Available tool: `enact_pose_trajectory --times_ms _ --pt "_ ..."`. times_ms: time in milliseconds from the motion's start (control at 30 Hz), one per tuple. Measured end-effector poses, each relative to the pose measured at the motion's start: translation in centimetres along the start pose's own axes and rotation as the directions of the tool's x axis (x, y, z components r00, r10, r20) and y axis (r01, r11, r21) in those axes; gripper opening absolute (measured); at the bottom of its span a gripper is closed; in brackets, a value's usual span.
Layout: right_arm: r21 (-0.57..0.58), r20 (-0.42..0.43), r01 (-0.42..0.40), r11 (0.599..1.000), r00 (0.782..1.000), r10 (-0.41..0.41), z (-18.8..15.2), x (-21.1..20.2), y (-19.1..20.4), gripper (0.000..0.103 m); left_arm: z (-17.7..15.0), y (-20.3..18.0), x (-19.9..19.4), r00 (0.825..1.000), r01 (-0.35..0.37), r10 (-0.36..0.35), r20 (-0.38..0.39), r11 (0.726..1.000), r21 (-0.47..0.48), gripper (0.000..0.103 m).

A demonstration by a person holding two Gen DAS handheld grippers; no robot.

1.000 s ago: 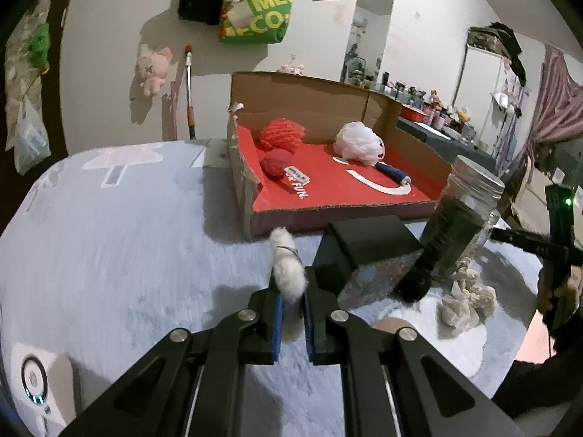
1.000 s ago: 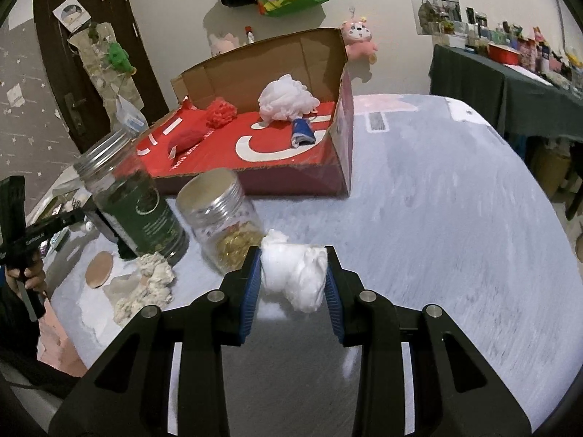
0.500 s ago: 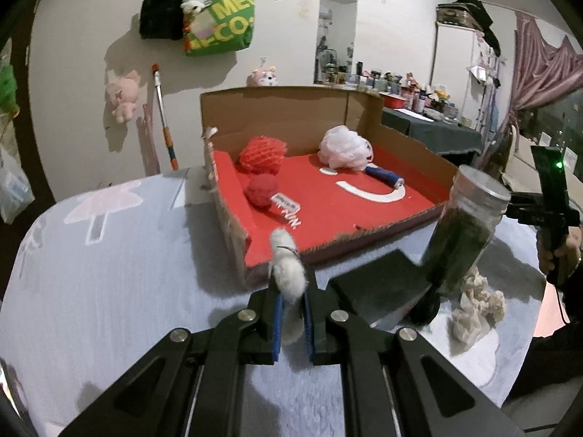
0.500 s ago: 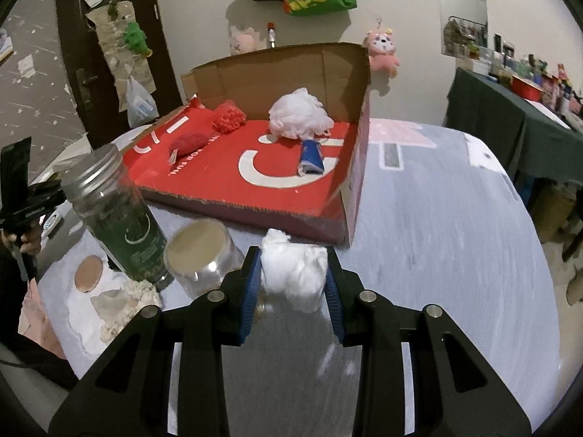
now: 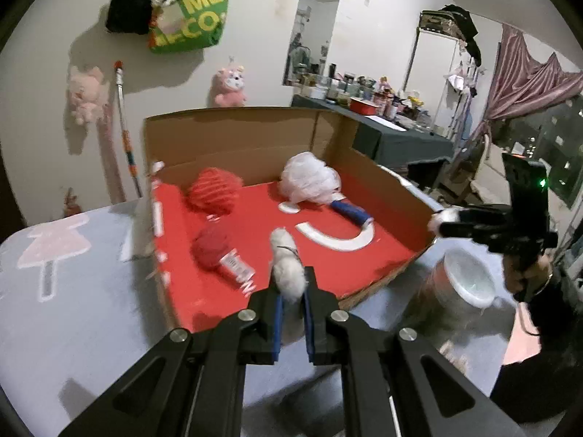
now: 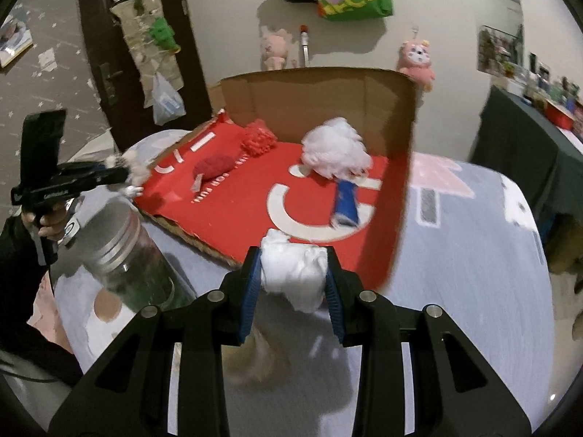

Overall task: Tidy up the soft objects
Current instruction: 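Carry the bunny and cotton roll over into the red box, then lower both items onto the box floor and open both tools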

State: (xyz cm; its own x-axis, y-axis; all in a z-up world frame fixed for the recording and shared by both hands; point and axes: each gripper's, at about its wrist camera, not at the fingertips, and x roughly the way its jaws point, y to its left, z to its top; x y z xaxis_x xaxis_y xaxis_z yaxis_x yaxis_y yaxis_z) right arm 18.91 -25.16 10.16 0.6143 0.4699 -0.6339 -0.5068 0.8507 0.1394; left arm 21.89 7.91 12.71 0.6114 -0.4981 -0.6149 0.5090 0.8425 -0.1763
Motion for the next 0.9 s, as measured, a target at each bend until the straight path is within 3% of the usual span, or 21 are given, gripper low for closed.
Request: enact_pose_trajectory --times_ms 333,533,700,900 --pt "-0.025 -0.098 -0.056 0.998 0.994 0.053 5.8 5.4 0.6 0.032 4.9 -1.5 6.8 0.989 0.075 -0.078 -0.129 0.997 -0.029 0.010" --pt "0.013 -0.207 -0.039 0.999 0.977 0.041 8.2 10.4 -0.3 0.032 6.5 -1.2 12.0 0.968 0.054 -0.064 -0.241 0.997 -0.047 0.010" --pt "0.021 -0.313 -0.014 1.000 0.950 0.020 9.1 14.5 -1.0 0.032 7.3 0.0 15.5 0.947 0.045 -0.068 -0.314 0.996 -0.082 0.010" --pt "0.032 -0.391 0.003 0.999 0.921 0.009 9.4 17.6 -1.5 0.032 6.9 1.5 17.2 0.936 0.029 -0.073 -0.345 0.991 -0.132 0.010"
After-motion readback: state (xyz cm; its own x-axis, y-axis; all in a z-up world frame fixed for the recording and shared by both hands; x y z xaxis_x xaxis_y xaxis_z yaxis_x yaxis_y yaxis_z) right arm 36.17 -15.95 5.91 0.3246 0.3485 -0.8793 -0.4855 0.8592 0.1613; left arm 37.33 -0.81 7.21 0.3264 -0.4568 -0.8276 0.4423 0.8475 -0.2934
